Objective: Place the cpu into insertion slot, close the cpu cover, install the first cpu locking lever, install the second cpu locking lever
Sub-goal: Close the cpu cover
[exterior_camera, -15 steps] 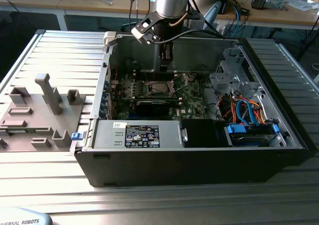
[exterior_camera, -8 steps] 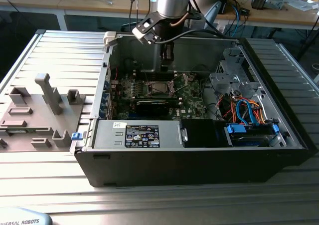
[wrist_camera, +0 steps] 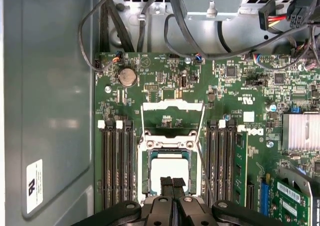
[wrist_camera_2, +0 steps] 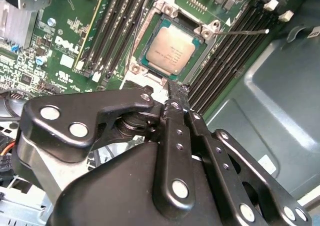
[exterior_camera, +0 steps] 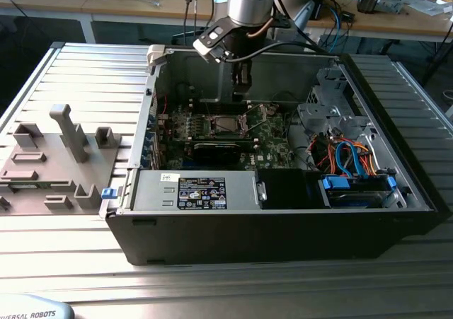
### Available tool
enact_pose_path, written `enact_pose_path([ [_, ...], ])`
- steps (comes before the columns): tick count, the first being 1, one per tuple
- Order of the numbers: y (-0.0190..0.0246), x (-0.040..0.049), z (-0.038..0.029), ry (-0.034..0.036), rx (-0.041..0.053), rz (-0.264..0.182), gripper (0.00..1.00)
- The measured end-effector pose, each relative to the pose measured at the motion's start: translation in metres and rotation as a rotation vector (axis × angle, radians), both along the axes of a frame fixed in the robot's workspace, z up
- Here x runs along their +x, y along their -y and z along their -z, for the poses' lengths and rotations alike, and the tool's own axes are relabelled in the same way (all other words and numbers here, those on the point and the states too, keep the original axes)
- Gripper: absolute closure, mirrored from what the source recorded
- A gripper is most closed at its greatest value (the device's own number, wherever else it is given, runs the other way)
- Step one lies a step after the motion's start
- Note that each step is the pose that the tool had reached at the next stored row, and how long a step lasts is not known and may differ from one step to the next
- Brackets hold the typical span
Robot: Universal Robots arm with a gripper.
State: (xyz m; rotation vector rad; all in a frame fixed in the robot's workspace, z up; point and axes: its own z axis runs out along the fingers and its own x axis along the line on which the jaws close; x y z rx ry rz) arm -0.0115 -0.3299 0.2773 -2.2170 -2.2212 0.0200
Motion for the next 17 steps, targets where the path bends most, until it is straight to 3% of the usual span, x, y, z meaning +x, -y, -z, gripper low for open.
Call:
enact_pose_path([
  [17,0.0000,0.0120,0.0006,-0.0001,-0.0001,0.000,0.89],
])
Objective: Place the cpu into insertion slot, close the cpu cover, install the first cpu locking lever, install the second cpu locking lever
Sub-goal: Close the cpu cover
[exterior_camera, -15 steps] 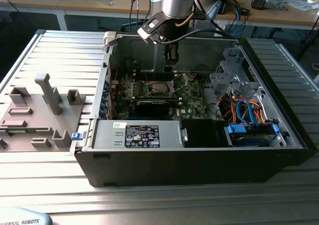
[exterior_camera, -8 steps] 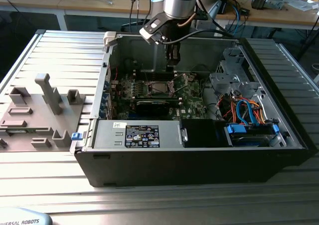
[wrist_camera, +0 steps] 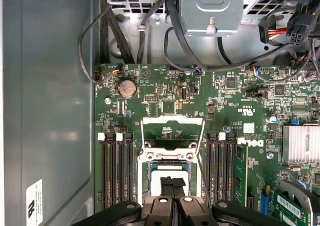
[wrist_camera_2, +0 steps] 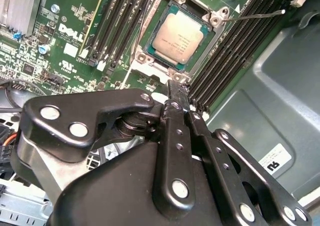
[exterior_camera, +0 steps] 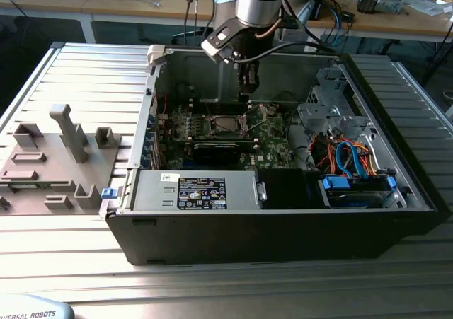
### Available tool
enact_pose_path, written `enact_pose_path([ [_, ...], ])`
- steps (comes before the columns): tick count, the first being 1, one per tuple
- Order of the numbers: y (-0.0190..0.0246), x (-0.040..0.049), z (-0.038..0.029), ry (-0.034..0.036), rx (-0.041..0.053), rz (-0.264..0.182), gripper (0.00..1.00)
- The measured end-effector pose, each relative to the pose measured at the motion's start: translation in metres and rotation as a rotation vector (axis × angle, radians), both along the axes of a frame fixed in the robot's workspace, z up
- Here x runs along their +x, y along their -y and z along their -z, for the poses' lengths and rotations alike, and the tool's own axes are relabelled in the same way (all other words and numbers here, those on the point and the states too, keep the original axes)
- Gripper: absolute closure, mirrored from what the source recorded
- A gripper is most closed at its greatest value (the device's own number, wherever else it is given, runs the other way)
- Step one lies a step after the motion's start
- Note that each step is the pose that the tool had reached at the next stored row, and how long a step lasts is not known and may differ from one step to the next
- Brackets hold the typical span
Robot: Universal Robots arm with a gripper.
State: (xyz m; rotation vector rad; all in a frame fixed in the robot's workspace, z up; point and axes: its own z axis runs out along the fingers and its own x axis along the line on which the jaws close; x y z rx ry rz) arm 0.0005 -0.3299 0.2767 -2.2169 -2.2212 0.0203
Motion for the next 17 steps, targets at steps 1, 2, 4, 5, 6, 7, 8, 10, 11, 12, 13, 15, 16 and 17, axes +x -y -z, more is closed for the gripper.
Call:
enact_pose_path([
  [1,0.0000,0.0009,0.0000,0.0000,0.0000,0.000,0.89],
  [2,0.0000,0.0015,0.0000,0.0000,0.0000,0.000,0.89],
  [4,0.0000,0.0024,0.0001,0.0000,0.0000,0.000,0.89],
  [5,0.0000,0.0029,0.0001,0.0000,0.0000,0.000,0.89],
  [6,0.0000,0.0032,0.0001,-0.0001,0.0000,0.000,0.89],
  [7,0.0000,0.0034,0.0001,0.0000,0.0000,0.000,0.89],
  [8,0.0000,0.0035,0.0001,0.0000,0.0000,0.000,0.89],
  [10,0.0000,0.0041,0.0001,0.0000,0.0000,0.000,0.89],
  [11,0.0000,0.0045,0.0001,0.0000,0.0000,0.000,0.89],
  [12,0.0000,0.0047,0.0001,0.0000,0.0000,0.000,0.89],
  [13,0.0000,0.0050,0.0001,0.0000,0.0000,0.000,0.89],
  [15,0.0000,0.0057,0.0002,0.0000,0.0000,0.000,0.89],
  [16,0.0000,0.0059,0.0001,0.0000,0.0000,0.000,0.89],
  [17,0.0000,0.0063,0.0001,0.0000,0.0000,0.000,0.89],
])
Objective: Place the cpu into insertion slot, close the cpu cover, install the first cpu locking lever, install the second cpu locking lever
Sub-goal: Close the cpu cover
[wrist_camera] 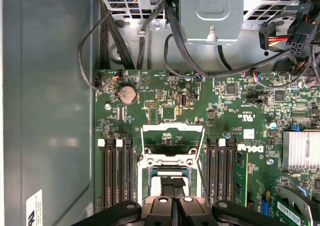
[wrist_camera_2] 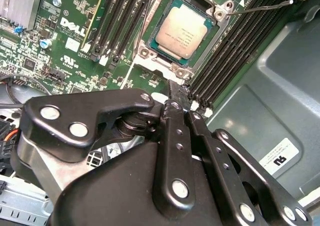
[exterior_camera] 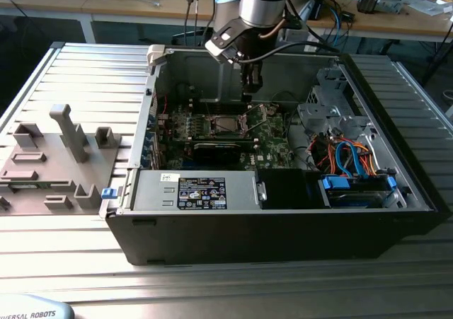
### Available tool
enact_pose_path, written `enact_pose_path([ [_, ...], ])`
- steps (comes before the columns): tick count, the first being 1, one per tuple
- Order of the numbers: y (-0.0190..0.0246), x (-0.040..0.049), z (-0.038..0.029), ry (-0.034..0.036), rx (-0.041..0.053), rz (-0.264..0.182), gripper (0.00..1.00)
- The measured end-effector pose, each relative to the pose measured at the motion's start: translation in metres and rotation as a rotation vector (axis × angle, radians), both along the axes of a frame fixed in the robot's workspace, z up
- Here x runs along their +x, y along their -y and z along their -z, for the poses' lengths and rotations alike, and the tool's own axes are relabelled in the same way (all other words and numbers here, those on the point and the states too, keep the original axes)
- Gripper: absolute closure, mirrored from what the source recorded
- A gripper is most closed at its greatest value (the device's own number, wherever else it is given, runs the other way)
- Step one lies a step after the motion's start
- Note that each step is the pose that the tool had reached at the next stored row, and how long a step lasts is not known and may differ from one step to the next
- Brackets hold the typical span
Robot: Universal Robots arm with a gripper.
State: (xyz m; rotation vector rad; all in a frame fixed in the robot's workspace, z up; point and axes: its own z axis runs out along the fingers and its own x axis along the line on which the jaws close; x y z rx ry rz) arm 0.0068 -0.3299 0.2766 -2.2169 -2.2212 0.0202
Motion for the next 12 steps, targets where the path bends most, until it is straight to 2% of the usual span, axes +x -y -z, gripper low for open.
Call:
enact_pose_path([
  [12,0.0000,0.0029,0.0000,0.0000,0.0001,0.000,0.89],
])
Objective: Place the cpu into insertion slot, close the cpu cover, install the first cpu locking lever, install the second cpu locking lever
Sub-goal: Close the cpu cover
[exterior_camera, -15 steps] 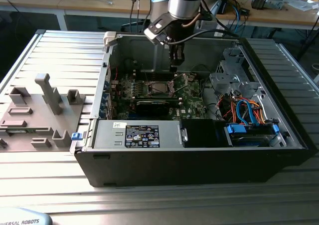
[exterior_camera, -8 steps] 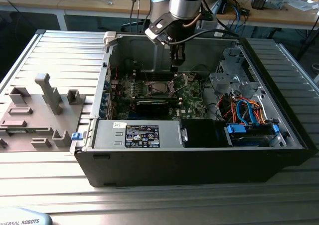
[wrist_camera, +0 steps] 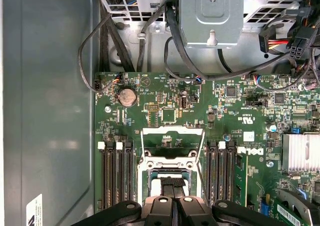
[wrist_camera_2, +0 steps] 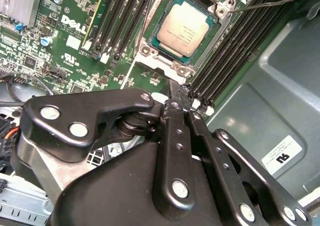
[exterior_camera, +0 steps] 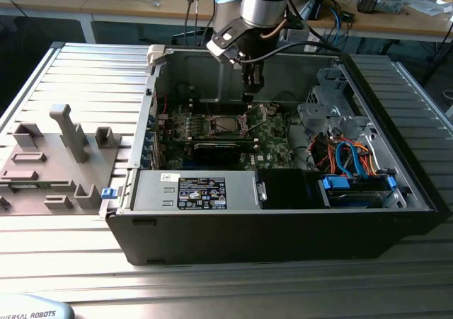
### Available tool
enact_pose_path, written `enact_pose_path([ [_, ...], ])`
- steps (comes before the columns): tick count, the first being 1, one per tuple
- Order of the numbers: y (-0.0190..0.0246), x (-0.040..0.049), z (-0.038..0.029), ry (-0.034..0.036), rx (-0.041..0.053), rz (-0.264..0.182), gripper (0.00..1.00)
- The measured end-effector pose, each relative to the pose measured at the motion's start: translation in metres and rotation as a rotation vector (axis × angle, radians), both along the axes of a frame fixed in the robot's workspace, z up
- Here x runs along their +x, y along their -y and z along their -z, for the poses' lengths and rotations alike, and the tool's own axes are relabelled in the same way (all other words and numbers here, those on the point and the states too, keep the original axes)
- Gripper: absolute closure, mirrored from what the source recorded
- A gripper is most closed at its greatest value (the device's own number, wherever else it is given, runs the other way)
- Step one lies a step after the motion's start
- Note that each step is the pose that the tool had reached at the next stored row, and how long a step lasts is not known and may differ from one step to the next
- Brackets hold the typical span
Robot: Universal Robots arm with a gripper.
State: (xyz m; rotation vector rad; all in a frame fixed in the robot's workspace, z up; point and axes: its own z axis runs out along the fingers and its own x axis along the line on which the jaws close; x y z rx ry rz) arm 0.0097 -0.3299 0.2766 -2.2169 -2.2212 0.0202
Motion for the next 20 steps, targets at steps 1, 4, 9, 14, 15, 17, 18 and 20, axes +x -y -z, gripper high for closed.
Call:
enact_pose_path([
  [1,0.0000,0.0008,0.0000,0.0000,-0.0001,0.000,0.89],
  [4,0.0000,0.0026,0.0000,0.0000,0.0000,0.000,0.89],
  [9,0.0000,0.0051,0.0000,0.0000,0.0000,0.000,0.89],
  [14,0.0000,0.0091,0.0000,0.0000,0.0000,0.000,0.89],
  [15,0.0000,0.0103,0.0000,0.0000,0.0000,0.000,0.89],
  [17,0.0000,0.0111,0.0000,0.0000,-0.0001,0.000,0.89],
  [18,0.0000,0.0120,0.0000,0.0000,0.0000,0.000,0.89],
  [20,0.0000,0.0135,0.0001,0.0000,0.0001,0.000,0.89],
])
